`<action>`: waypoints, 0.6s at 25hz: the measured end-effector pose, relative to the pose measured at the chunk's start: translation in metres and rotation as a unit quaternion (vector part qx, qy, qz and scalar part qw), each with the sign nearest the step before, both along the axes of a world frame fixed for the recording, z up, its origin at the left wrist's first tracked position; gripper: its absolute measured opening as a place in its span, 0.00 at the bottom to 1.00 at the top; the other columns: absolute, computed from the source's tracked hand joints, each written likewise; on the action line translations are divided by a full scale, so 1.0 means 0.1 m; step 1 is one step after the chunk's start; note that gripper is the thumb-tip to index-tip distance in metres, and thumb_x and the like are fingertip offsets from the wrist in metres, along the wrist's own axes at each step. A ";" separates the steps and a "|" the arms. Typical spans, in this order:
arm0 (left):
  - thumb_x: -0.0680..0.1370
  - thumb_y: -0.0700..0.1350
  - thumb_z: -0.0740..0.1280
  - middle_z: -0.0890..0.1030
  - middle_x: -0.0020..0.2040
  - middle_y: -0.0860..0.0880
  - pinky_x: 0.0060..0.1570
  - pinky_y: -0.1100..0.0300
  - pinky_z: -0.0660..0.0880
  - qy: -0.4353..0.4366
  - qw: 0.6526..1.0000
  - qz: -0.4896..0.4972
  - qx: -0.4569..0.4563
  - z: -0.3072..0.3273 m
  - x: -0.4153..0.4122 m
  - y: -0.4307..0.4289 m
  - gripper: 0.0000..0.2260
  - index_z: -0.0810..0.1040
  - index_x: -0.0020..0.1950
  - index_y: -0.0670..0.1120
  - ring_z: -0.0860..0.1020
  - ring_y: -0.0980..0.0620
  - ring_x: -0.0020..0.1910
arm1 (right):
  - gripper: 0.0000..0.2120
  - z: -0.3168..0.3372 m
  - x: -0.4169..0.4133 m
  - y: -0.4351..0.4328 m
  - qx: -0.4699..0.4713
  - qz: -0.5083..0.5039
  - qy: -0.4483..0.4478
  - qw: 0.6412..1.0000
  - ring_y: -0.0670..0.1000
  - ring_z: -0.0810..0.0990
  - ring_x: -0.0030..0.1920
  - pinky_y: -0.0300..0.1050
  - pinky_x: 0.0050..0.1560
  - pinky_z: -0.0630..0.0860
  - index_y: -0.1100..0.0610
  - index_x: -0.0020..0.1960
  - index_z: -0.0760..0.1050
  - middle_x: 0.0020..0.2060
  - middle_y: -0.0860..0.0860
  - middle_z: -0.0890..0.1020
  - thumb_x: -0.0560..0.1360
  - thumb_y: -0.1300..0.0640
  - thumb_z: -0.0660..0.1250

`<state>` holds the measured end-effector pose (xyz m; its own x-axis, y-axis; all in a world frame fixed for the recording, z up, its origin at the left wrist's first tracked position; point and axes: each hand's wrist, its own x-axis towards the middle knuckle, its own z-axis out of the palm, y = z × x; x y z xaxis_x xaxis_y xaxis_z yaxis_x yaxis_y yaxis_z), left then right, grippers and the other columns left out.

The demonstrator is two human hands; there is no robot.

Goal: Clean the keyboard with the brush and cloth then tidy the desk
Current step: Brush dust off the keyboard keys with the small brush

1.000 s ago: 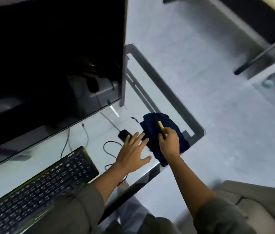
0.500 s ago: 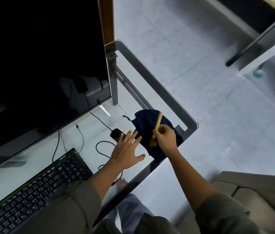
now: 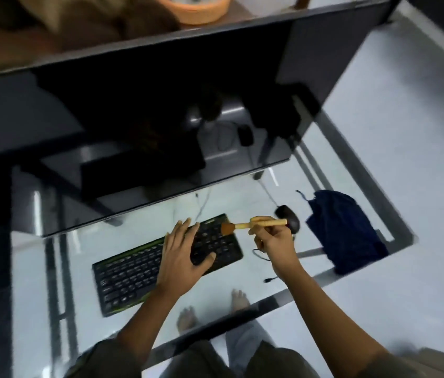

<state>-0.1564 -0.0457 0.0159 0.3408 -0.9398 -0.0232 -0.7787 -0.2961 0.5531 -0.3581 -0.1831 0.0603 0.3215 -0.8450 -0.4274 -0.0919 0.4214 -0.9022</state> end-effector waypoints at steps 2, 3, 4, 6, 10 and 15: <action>0.74 0.68 0.63 0.61 0.78 0.50 0.77 0.46 0.56 -0.003 0.998 0.063 0.003 -0.03 0.38 0.51 0.36 0.63 0.76 0.50 0.55 0.49 0.79 | 0.06 -0.01 0.43 0.32 -0.020 0.069 0.020 0.997 0.53 0.72 0.30 0.43 0.30 0.67 0.59 0.46 0.84 0.37 0.64 0.83 0.76 0.66 0.69; 0.74 0.68 0.63 0.62 0.78 0.50 0.77 0.45 0.56 0.000 0.996 0.094 0.002 -0.06 0.54 0.75 0.36 0.64 0.76 0.50 0.56 0.48 0.79 | 0.05 -0.02 0.62 0.48 -0.034 0.100 0.030 0.994 0.53 0.74 0.30 0.43 0.31 0.69 0.58 0.47 0.84 0.38 0.64 0.84 0.76 0.65 0.70; 0.73 0.67 0.64 0.64 0.77 0.49 0.76 0.44 0.58 0.003 0.992 0.123 0.002 -0.09 0.71 1.00 0.36 0.64 0.75 0.49 0.58 0.48 0.78 | 0.05 -0.02 0.82 0.65 -0.052 0.131 0.040 0.989 0.51 0.75 0.31 0.44 0.32 0.70 0.58 0.48 0.85 0.38 0.63 0.85 0.76 0.64 0.70; 0.72 0.67 0.65 0.67 0.75 0.48 0.73 0.40 0.62 0.003 0.986 0.167 0.012 -0.19 0.95 1.46 0.37 0.65 0.75 0.48 0.62 0.46 0.76 | 0.06 -0.07 1.16 0.96 -0.093 0.196 0.063 0.974 0.48 0.77 0.31 0.43 0.34 0.73 0.55 0.50 0.85 0.37 0.60 0.85 0.76 0.63 0.71; 0.70 0.70 0.66 0.66 0.76 0.46 0.74 0.39 0.62 0.034 0.979 0.188 0.065 -0.48 1.18 2.12 0.44 0.60 0.77 0.47 0.60 0.45 0.77 | 0.09 -0.14 1.67 1.41 -0.126 0.276 0.104 0.947 0.48 0.82 0.34 0.43 0.36 0.77 0.54 0.56 0.84 0.39 0.48 0.87 0.76 0.58 0.73; 0.71 0.75 0.58 0.56 0.81 0.47 0.77 0.41 0.54 -0.028 0.982 0.117 0.146 -0.74 1.33 2.28 0.47 0.54 0.80 0.47 0.50 0.47 0.81 | 0.13 -0.17 2.05 1.75 -0.155 0.356 0.136 0.911 0.37 0.83 0.38 0.31 0.41 0.75 0.51 0.61 0.82 0.49 0.45 0.87 0.77 0.56 0.72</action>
<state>-0.0238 0.1823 -0.0581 0.5552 -0.7920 -0.2541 -0.6977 -0.6098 0.3760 -0.1535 -0.0086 0.0428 0.7534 -0.5572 -0.3492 -0.4805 -0.1040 -0.8708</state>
